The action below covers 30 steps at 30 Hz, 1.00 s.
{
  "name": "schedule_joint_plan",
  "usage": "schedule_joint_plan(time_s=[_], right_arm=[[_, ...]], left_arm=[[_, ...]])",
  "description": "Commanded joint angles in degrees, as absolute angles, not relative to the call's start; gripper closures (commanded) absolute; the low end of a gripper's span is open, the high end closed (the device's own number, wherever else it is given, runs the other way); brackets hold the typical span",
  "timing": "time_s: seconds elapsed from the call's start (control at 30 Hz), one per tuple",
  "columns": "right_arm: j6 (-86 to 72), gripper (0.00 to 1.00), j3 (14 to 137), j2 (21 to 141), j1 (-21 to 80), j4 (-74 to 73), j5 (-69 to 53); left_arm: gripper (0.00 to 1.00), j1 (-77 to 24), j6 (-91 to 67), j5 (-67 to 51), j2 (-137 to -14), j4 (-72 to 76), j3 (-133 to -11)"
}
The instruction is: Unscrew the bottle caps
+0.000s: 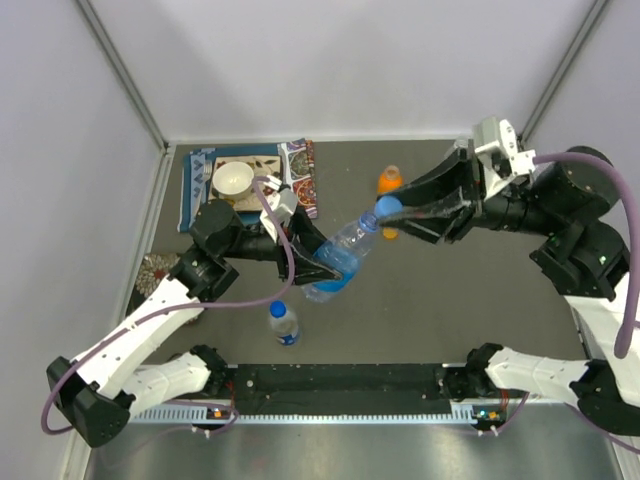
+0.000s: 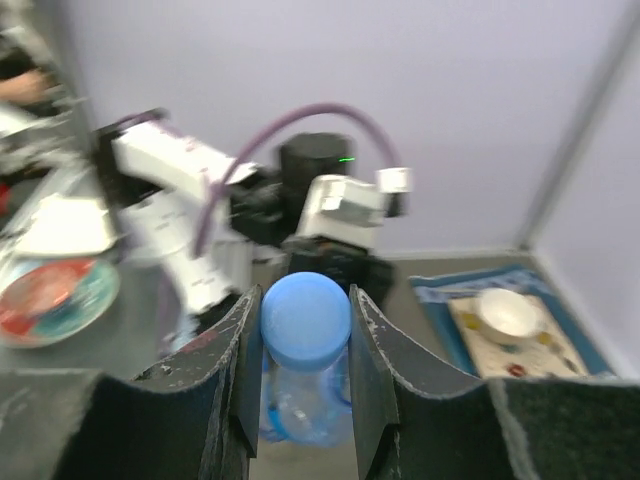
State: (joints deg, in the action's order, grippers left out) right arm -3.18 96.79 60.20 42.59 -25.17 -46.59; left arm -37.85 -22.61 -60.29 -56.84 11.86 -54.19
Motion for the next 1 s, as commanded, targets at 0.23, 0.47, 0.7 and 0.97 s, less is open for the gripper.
schedule_joint_plan(time_s=[0.23, 0.47, 0.7, 0.97], right_arm=[[-13.1, 1.0, 81.1, 61.7, 35.0, -23.7, 19.8], [-18.4, 1.0, 66.2, 69.9, 34.8, -15.4, 21.3], [-22.8, 1.0, 66.2, 84.7, 34.8, -11.3, 17.5], [-23.9, 1.0, 71.9, 98.7, 35.1, -10.6, 13.3]], left_arm=[[0.7, -36.7, -12.8, -41.8, -48.3, 2.8, -56.3], [0.69, -36.7, -10.3, -31.5, -40.9, 0.4, -54.4], [0.68, -36.7, -8.8, -26.5, -36.0, 0.3, -52.6], [0.66, -36.7, -9.1, -25.8, -33.9, -1.4, -50.4]])
